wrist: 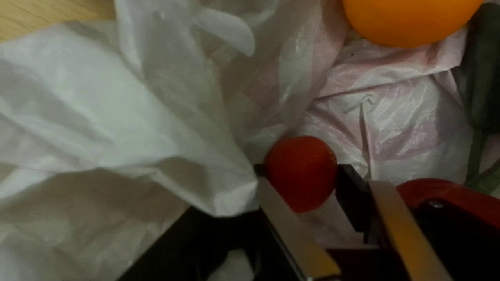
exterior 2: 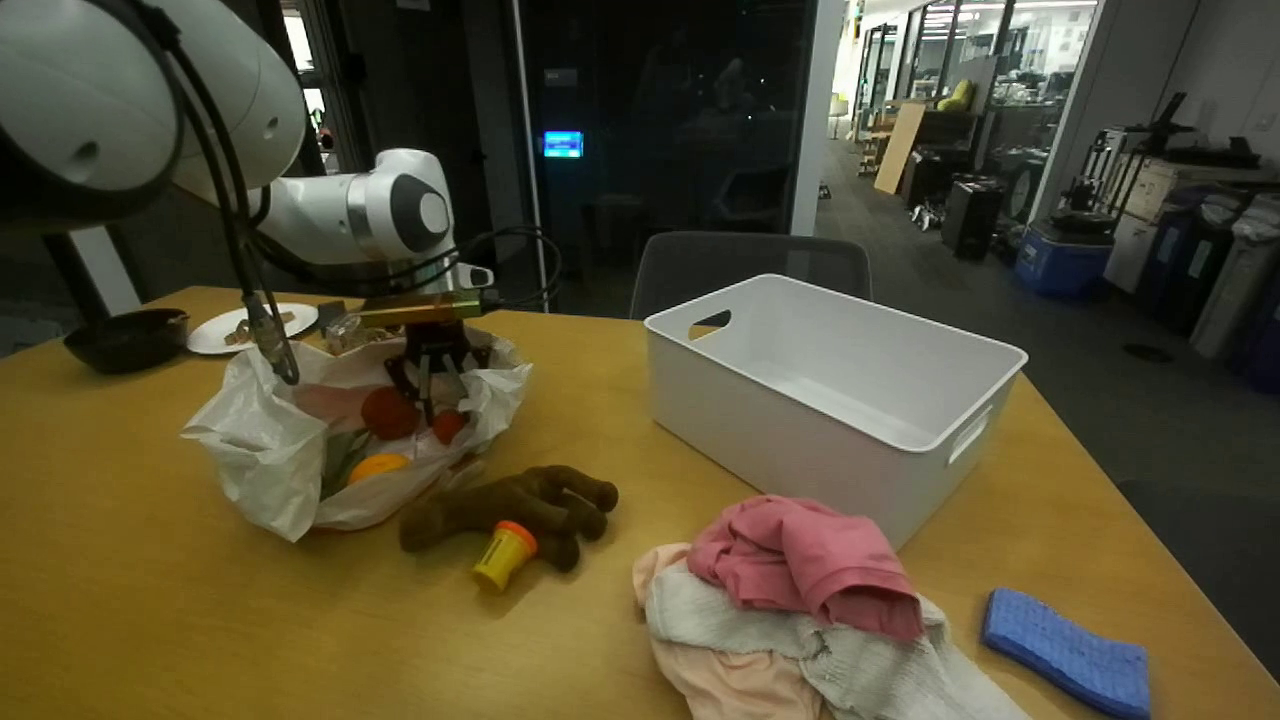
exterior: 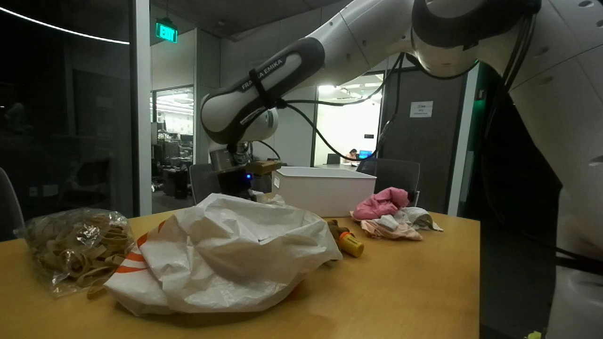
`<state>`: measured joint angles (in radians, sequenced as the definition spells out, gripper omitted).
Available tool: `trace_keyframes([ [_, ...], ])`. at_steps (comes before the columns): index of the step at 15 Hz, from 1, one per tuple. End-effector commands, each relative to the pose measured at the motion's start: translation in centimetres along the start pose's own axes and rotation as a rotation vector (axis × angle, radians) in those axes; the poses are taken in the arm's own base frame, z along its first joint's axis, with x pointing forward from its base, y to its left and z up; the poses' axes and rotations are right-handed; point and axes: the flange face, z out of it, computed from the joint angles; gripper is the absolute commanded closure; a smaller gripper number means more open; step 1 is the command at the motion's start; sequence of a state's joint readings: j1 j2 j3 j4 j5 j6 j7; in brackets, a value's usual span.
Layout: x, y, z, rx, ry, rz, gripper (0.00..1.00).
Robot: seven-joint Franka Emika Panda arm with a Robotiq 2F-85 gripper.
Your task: Take all the toys out of the carrier bag
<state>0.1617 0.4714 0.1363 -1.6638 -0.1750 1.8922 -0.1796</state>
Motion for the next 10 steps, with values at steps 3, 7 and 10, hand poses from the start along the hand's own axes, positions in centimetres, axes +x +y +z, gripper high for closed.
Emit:
trace_keyframes([
  [3, -1.9, -0.5, -3.5, 0.030, -0.075, 0.094, 0.78],
  [7, -6.0, 0.3, -7.1, 0.173, -0.277, 0.183, 0.78],
  [10, -8.8, 2.0, -9.1, 0.221, -0.400, 0.272, 0.78],
])
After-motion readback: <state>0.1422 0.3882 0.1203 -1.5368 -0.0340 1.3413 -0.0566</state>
